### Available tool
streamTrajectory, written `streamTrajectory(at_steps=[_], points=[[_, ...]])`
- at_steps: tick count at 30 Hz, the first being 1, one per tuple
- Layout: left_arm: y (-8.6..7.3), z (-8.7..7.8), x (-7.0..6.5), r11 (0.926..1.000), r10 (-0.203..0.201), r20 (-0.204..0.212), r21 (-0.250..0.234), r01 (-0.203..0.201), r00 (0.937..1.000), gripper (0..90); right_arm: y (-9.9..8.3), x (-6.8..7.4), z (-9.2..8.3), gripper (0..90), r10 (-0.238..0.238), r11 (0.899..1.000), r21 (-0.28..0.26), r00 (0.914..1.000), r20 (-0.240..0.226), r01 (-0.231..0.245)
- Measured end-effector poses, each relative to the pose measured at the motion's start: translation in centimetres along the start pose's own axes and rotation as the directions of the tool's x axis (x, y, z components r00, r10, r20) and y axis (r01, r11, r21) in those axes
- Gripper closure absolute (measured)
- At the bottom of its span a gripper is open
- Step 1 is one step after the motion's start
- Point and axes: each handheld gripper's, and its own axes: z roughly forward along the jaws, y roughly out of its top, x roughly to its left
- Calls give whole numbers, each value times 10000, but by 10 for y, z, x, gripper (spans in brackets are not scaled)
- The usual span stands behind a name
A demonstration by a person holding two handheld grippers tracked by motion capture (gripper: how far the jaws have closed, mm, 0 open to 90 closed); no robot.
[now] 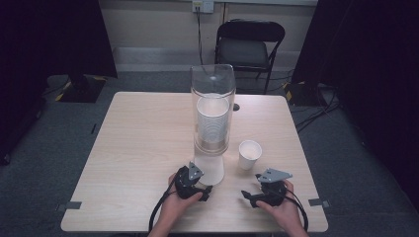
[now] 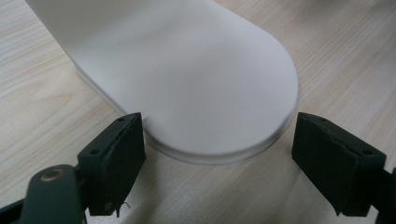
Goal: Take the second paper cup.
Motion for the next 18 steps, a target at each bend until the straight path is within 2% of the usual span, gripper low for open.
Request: streamTrajectory(at_steps=[1,2,3,6,8,9,10,11,18], points=[[-1,0,0,10000,-1,96,-43,1,10000,144,18,7,1,182,280,9986,-447,9990,-353,-296],[-1,-1,0,10000,88,114,18,-88,9999,144,18,7,1,182,280,9986,-447,9990,-353,-296],[-1,-1,0,9999,106,124,39,-107,9999,144,36,14,2,180,-77,9970,-773,9991,-416,44],[-1,-1,0,9998,164,122,78,-165,9998,143,59,21,5,179,20,9901,-1399,9974,-718,-121],[-1,-1,0,9999,153,134,72,-154,9998,143,66,22,7,167,85,9883,-1513,9975,-706,-191],[-1,-1,0,10000,78,121,-3,-78,9999,143,77,24,12,163,25,9842,-1764,9984,-570,-125],[-1,-1,1,9996,265,68,20,-265,9996,143,81,24,14,163,51,9833,-1813,9985,-540,-148],[-1,-1,1,9997,229,72,11,-229,9997,143,85,25,17,165,12,9830,-1834,9984,-572,-117],[-1,-1,1,9997,227,79,17,-227,9997,142,106,32,37,191,-130,9737,-2278,9999,-100,104]])
